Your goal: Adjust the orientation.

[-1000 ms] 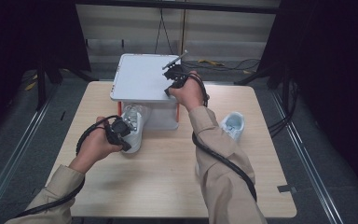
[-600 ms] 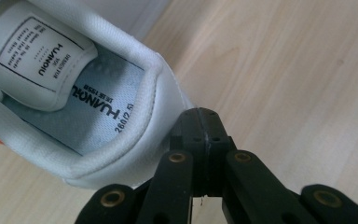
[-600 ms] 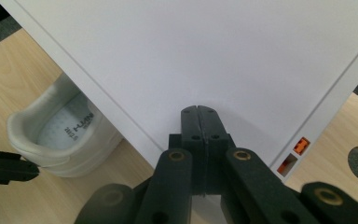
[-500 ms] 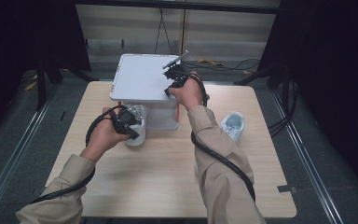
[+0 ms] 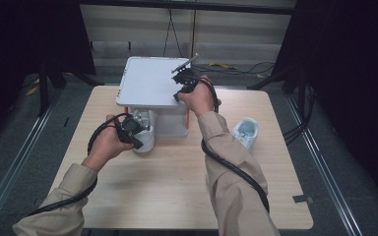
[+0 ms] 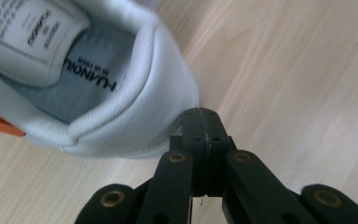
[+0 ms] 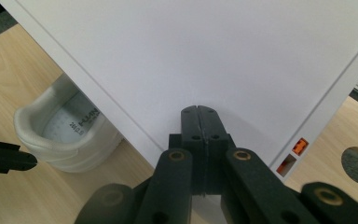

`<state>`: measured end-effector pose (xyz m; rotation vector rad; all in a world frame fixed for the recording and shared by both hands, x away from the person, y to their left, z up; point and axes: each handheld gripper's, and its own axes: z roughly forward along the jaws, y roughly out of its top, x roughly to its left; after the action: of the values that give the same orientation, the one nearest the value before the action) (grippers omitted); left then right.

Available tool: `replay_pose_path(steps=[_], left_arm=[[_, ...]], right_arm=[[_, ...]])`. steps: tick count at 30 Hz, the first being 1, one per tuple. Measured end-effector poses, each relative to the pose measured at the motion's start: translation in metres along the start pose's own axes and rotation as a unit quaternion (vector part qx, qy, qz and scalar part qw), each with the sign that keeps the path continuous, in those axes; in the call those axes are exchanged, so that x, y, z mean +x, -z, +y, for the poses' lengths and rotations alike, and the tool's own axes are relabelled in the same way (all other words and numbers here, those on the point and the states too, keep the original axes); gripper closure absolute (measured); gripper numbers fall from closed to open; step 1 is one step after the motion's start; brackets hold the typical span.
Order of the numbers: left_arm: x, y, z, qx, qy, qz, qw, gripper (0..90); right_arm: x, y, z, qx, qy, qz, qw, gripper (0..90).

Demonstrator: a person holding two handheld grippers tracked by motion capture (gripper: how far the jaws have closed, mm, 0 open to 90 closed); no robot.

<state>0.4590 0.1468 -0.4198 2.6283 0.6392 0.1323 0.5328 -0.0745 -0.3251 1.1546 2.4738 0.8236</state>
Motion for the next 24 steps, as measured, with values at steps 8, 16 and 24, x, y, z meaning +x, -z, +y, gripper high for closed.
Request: replay_pose_path(steps=[8, 16, 24], left_arm=[[-0.002, -0.001, 0.005, -0.013, -0.011, 0.028, 0.9994, 90.0], [0.015, -0.001, 0.016, -0.037, 0.009, 0.054, 0.9978, 90.0], [0.008, -0.002, 0.005, 0.008, -0.007, 0.050, 0.9987, 90.0]], right_arm=[[0.002, 0.000, 0.002, 0.006, 0.010, -0.008, 0.9999, 90.0], [0.001, 0.000, 0.000, 0.002, 0.008, -0.006, 1.0000, 90.0], [0.000, 0.000, -0.002, -0.005, 0.008, 0.000, 1.0000, 90.0]])
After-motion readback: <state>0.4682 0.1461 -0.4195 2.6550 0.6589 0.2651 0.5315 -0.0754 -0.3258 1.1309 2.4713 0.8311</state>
